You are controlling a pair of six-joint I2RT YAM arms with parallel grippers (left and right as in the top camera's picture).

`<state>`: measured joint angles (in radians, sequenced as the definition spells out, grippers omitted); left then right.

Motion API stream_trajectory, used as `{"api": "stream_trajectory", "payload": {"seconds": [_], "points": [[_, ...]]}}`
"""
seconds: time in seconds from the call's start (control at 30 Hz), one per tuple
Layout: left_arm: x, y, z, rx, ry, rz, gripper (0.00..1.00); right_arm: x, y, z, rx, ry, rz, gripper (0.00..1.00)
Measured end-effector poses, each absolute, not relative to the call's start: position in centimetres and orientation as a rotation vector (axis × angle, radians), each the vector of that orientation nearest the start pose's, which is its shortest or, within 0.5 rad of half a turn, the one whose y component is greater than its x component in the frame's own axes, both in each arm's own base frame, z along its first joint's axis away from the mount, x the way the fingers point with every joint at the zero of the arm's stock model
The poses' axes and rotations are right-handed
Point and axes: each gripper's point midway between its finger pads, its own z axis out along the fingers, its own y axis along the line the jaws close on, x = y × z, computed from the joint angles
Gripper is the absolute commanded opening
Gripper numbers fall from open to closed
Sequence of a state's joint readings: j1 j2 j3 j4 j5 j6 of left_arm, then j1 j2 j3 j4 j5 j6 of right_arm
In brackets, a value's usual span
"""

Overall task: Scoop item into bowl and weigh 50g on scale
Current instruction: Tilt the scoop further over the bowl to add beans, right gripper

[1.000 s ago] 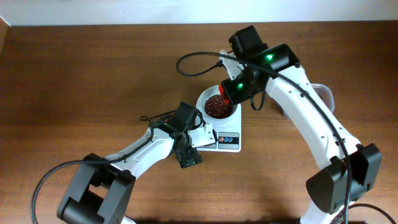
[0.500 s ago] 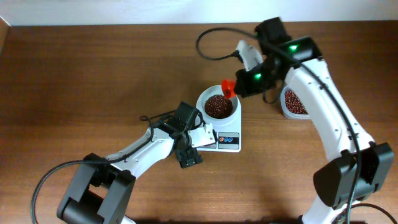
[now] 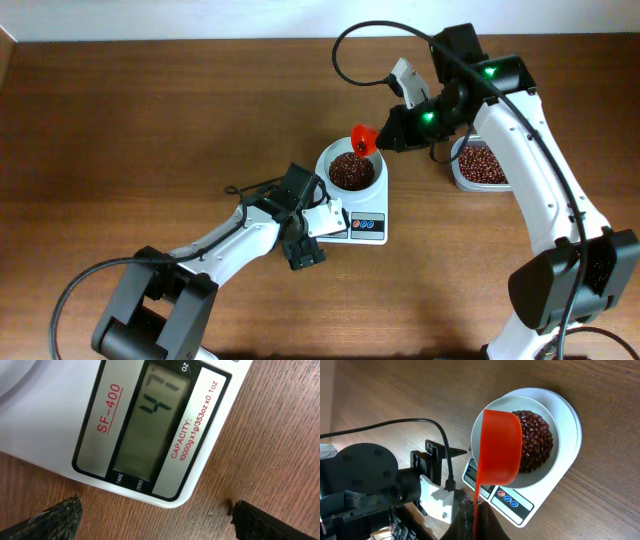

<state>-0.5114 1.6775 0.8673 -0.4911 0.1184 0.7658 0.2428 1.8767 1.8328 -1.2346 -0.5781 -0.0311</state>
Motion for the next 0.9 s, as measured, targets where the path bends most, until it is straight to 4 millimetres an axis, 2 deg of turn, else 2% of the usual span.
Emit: {"api": "stream_trajectory", "payload": {"seconds": [0.7, 0.8, 0.9], "points": [[27.4, -17.7, 0.4, 1.721, 2.28, -0.119, 0.99, 36.7, 18.8, 20.3, -0.505, 2.781, 0.869, 0.04], [27.4, -17.7, 0.4, 1.722, 2.281, -0.118, 0.99, 36.7, 18.7, 19.6, -0.531, 2.808, 0.752, 0.04], [27.4, -17.7, 0.4, 1.721, 2.28, -0.119, 0.99, 36.1, 19.4, 18.6, -0.626, 2.83, 0.546, 0.04]]}}
